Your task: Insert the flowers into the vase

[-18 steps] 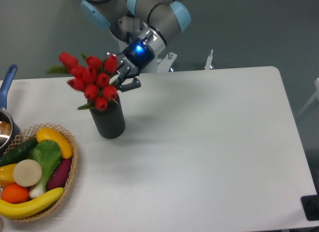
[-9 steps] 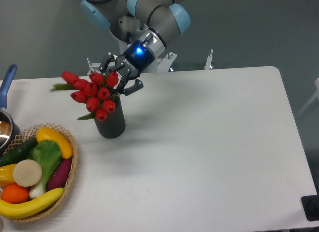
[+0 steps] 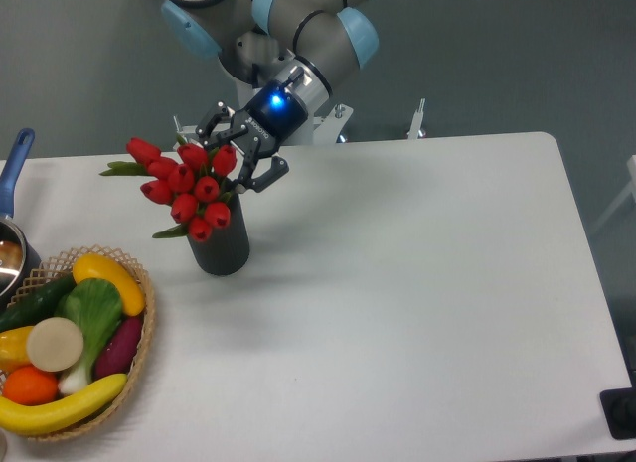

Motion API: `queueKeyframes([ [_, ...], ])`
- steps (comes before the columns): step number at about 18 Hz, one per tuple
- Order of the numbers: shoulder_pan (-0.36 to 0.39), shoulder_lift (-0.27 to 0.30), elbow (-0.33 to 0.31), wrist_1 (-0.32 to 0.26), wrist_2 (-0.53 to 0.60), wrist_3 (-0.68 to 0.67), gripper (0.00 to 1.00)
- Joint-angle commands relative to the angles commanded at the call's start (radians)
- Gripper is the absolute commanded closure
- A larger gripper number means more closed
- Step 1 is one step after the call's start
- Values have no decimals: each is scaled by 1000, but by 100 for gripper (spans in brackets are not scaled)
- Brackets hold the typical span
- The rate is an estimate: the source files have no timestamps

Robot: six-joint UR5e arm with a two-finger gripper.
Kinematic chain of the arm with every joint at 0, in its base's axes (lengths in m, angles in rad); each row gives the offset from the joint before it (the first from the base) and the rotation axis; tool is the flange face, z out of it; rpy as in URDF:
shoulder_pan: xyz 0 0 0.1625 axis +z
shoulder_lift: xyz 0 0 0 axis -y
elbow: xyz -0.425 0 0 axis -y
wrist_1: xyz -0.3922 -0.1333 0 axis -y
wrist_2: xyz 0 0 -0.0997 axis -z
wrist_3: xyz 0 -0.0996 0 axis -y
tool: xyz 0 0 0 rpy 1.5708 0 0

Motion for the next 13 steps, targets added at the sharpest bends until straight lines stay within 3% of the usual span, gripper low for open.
queueKeyframes([
  [5, 138, 14, 23, 0, -9, -2, 0],
  [8, 172, 17, 54, 0, -5, -5, 0],
  [11, 193, 3, 133, -6, 14, -5, 0],
  [13, 195, -37, 207, -9, 93, -21, 0],
])
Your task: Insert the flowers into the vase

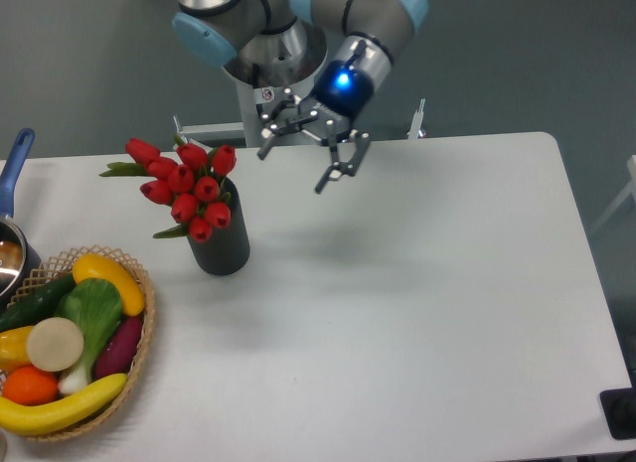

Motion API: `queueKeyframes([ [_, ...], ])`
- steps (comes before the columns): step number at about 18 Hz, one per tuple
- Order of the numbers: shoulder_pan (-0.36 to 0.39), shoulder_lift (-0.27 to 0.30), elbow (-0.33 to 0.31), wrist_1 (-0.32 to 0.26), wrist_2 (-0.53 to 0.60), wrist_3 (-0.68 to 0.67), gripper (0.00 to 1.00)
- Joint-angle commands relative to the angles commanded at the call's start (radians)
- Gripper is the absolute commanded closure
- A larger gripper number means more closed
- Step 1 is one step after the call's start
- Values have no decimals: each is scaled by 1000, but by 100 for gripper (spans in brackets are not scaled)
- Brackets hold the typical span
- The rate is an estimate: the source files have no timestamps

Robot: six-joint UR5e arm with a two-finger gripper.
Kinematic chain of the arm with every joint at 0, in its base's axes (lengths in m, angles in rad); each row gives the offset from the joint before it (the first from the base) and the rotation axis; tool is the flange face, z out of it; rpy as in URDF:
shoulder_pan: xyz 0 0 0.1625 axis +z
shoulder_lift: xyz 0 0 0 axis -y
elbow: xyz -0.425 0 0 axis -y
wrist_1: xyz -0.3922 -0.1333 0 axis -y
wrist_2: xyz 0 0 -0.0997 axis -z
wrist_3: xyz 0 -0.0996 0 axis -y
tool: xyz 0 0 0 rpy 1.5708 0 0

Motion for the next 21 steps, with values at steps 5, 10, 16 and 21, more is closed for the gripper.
queueKeyframes([
  [5, -3, -181, 209, 6, 224, -68, 0],
  [10, -61, -333, 435, 3, 529, -86, 0],
  [16, -218, -499, 678, -6, 910, -141, 0],
  [21, -282, -528, 671, -18, 1096, -135, 0],
])
